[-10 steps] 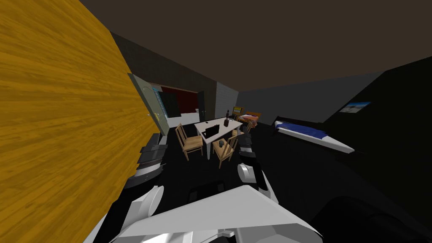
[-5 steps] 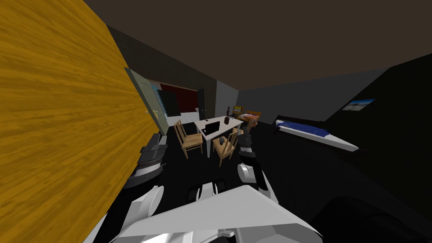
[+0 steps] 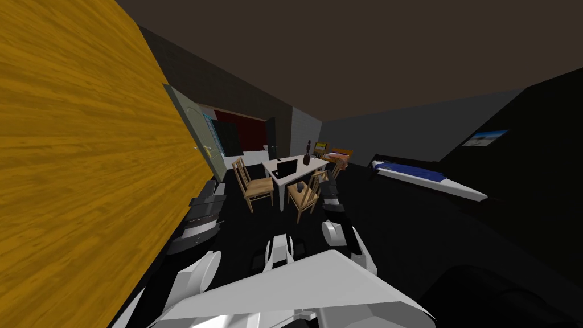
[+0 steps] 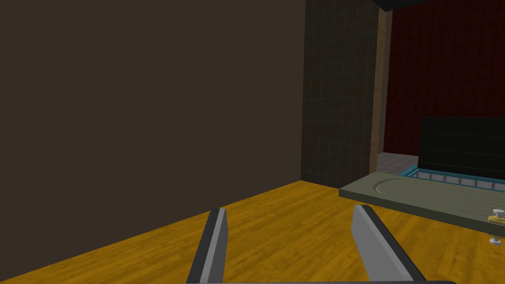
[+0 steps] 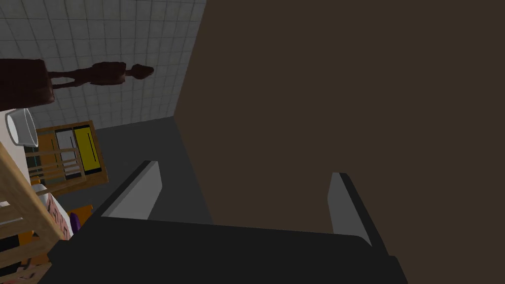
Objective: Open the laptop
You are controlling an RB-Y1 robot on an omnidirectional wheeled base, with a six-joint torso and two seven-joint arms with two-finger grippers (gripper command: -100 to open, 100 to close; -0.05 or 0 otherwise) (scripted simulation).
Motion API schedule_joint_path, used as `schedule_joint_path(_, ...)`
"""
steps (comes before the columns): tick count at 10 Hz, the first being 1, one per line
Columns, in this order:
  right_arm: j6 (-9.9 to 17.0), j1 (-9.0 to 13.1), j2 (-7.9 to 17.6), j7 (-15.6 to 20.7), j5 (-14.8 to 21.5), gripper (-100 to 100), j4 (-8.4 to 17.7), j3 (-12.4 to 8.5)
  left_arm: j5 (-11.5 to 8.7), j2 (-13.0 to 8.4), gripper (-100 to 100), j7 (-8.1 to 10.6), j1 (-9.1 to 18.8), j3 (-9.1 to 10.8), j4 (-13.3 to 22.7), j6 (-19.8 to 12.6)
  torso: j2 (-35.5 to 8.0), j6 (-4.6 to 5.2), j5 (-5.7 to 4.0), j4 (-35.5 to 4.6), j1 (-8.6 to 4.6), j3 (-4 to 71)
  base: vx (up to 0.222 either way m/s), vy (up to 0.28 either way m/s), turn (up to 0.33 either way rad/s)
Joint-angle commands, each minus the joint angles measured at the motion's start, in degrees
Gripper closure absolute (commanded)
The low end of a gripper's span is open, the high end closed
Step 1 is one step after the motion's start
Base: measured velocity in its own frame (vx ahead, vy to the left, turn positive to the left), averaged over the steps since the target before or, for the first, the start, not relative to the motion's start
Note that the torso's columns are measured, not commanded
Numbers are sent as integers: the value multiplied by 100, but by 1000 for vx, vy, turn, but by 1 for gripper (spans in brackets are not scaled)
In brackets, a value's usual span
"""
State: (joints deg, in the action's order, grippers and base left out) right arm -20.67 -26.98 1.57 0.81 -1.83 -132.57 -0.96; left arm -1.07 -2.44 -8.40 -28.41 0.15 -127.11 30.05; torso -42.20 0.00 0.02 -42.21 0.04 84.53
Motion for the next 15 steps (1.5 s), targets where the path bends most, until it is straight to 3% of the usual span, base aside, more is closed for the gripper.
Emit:
schedule_joint_path(1, -42, 99, 431, 129, 149, -100, 168, -26, 0, 0, 0, 0, 0, 0, 0, 0, -5, 0, -2, -5, -4, 4, 35, 57, -38)
schedule_joint_path(8, -243, 696, 1279, 915, 1044, -100, 1040, -138, 0, 1, 0, 0, -1, -1, 0, 0, -6, 0, -2, -7, -5, 6, 70, 111, -59)
schedule_joint_path(14, -498, 1401, 1699, 1852, 2071, -100, 2014, -274, 0, 1, 0, 0, -1, -1, 0, 0, -6, -1, 0, -6, 2, 7, 86, 188, -76)
schedule_joint_path(15, -498, 1401, 1699, 1865, 2124, -100, 2014, -274, 0, 1, 0, 0, -1, -1, 0, 0, -15, 1, 0, -9, -1, 0, 58, 127, -41)
